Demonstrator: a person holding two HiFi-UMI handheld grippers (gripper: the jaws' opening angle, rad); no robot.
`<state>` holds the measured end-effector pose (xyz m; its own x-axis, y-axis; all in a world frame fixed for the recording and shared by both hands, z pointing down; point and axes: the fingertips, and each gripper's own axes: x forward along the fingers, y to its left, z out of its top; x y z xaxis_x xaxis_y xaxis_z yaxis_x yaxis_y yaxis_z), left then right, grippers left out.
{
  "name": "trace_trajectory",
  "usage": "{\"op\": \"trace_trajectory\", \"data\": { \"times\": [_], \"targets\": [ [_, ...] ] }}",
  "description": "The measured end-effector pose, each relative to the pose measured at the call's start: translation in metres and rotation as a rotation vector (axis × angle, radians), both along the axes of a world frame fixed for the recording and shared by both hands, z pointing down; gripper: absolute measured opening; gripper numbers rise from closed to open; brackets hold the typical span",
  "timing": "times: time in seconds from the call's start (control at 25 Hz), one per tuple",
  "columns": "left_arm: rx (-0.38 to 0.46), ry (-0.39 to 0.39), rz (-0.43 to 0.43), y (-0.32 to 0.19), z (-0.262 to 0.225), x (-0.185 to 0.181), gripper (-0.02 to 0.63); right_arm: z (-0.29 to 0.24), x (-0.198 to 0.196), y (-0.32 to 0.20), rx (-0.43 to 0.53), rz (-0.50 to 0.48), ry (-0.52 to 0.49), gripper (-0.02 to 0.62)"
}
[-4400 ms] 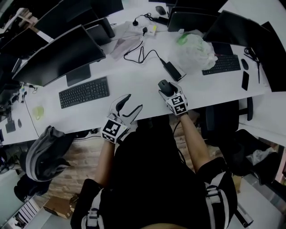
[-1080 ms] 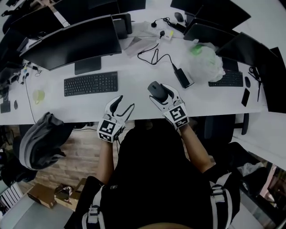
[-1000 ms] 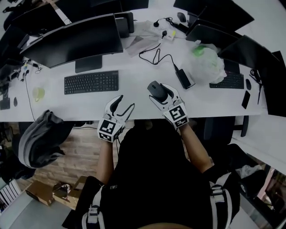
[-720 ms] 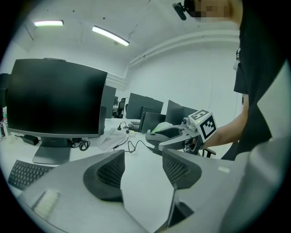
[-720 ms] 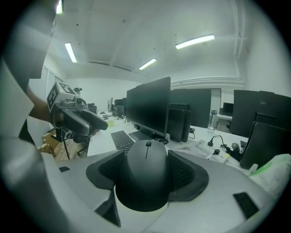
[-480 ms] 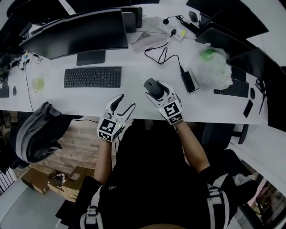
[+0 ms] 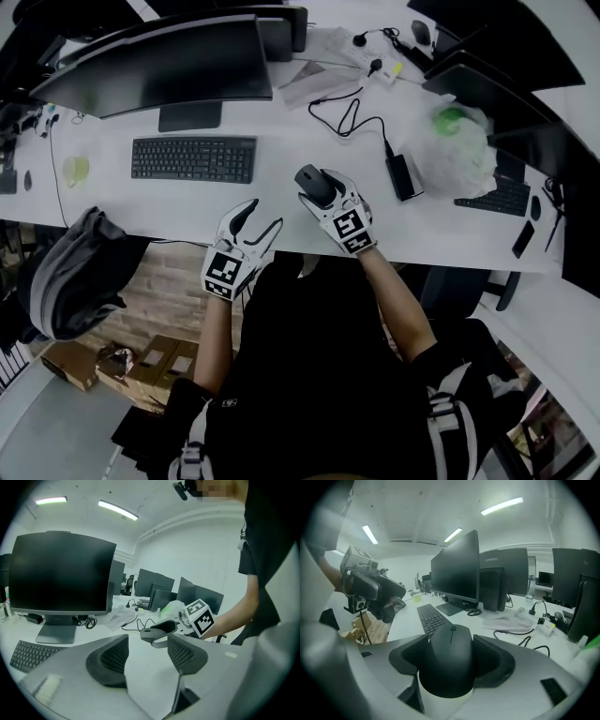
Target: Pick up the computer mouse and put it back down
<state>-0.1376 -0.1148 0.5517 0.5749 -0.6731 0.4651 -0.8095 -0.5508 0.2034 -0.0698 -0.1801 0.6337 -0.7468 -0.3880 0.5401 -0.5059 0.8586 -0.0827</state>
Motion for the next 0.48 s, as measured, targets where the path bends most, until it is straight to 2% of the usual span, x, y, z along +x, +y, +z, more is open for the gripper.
{"op": "trace_trajectory", "data": {
  "times": [0.48],
  "targets": [
    [-0.051, -0.009, -0.031, -0.008, 0.020, 0.002, 0.245, 0.062, -0.016, -0.022, -0.068, 0.001, 0.082, 0.301]
  ]
}}
